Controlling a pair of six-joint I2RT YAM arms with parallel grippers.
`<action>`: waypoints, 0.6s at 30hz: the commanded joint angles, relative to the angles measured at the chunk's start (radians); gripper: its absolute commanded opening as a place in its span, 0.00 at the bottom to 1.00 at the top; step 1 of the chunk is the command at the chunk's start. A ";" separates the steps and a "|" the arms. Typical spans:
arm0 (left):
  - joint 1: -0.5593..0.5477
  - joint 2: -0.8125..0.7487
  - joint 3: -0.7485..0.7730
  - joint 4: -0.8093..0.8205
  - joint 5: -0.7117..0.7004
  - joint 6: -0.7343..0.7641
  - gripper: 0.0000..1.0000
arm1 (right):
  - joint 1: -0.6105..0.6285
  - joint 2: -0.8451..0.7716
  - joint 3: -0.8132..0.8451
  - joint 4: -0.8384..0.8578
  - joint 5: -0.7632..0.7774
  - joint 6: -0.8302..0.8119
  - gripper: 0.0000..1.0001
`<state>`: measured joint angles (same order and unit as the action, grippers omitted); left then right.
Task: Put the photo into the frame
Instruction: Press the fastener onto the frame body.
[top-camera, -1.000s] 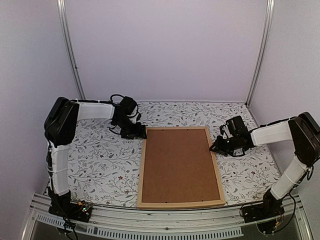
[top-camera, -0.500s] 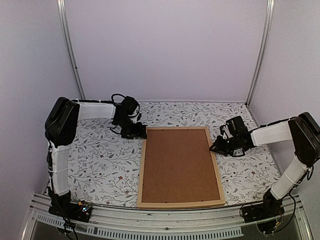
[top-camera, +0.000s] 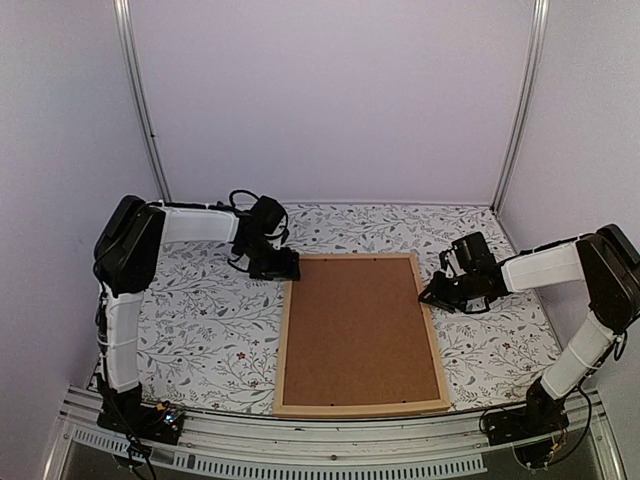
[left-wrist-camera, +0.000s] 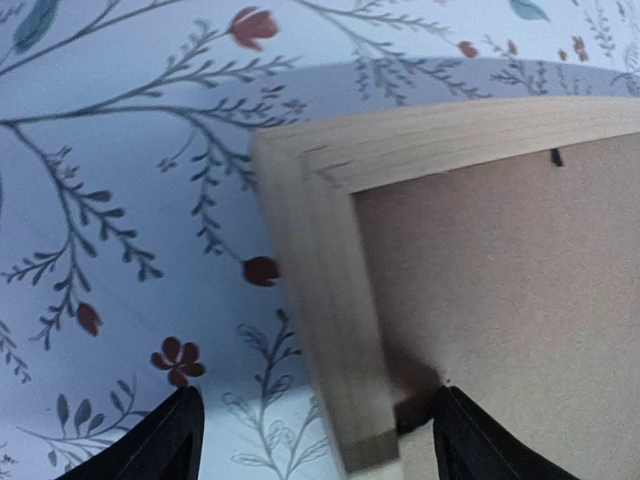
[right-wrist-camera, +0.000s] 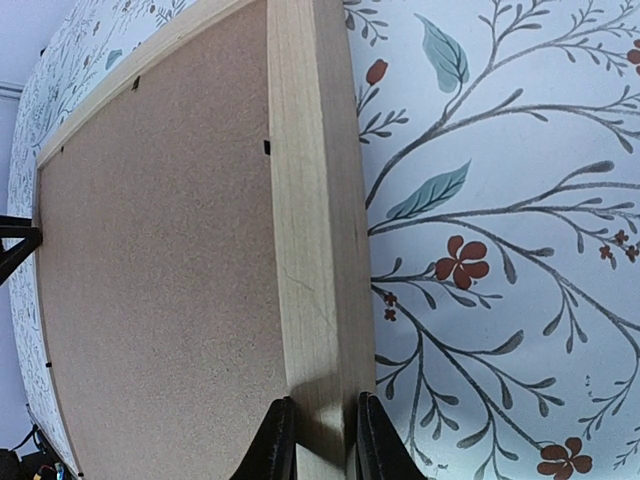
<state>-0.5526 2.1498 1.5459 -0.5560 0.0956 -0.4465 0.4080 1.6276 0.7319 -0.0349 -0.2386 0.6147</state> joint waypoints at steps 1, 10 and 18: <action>-0.081 0.076 -0.064 -0.018 0.029 -0.008 0.81 | 0.031 0.031 -0.028 -0.021 -0.058 0.046 0.00; -0.086 0.032 -0.119 0.024 0.017 -0.015 0.81 | 0.031 0.034 -0.026 -0.023 -0.053 0.045 0.00; -0.084 -0.128 -0.141 0.080 -0.008 -0.009 0.85 | 0.031 0.042 -0.024 -0.025 -0.043 0.050 0.00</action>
<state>-0.6254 2.0998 1.4395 -0.4416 0.0940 -0.4572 0.4171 1.6333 0.7319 -0.0208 -0.2417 0.6231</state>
